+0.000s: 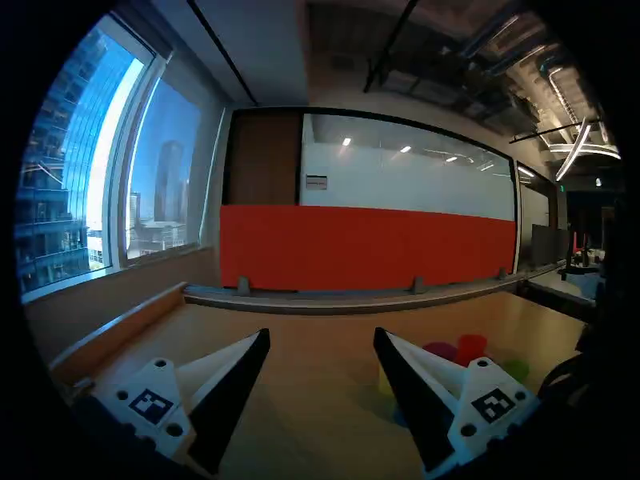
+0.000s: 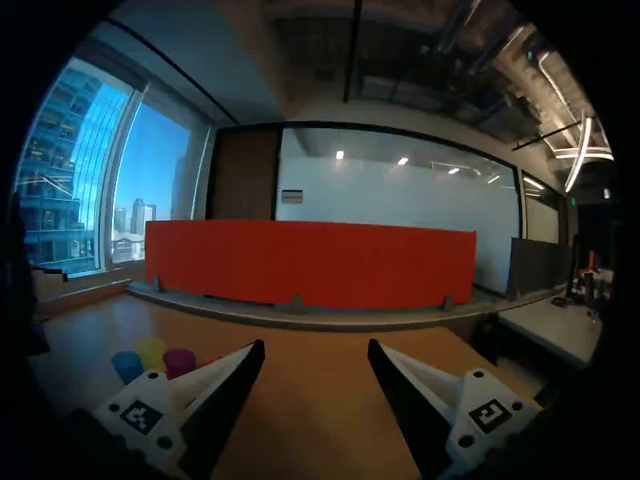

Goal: Pour water

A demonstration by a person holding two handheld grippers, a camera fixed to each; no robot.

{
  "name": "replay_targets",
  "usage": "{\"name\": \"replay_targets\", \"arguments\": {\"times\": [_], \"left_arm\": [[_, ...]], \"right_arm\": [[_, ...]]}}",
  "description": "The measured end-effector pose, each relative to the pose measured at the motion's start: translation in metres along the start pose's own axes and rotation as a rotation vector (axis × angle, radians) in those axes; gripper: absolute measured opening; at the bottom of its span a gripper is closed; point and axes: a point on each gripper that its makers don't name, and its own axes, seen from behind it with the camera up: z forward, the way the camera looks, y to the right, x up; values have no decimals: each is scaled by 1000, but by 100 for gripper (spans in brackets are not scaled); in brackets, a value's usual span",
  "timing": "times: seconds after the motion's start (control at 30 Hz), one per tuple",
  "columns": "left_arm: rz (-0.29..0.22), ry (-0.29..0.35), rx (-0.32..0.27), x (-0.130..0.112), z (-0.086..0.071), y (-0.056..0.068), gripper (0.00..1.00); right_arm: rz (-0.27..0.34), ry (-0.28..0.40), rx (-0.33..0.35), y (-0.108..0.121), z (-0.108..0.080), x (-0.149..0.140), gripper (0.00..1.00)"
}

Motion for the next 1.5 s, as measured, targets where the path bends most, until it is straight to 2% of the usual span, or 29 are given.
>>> {"name": "replay_targets", "arguments": {"times": [0.27,0.67,0.8,1.0,1.2,1.5], "left_arm": [[27,13,-25,44,4,7,96],[40,10,-58,92,11,19,96],[46,15,-74,102,12,24,96],[23,11,-153,108,10,39,96],[9,10,-255,113,7,57,96],[31,2,-359,111,0,76,96]], "right_arm": [[34,-6,36,-5,2,41,100],[48,1,83,-7,7,97,100],[47,-1,88,-5,9,102,100],[54,-8,121,-9,8,100,100],[53,-9,215,-25,3,100,100],[27,15,409,-63,-17,113,100]]}}
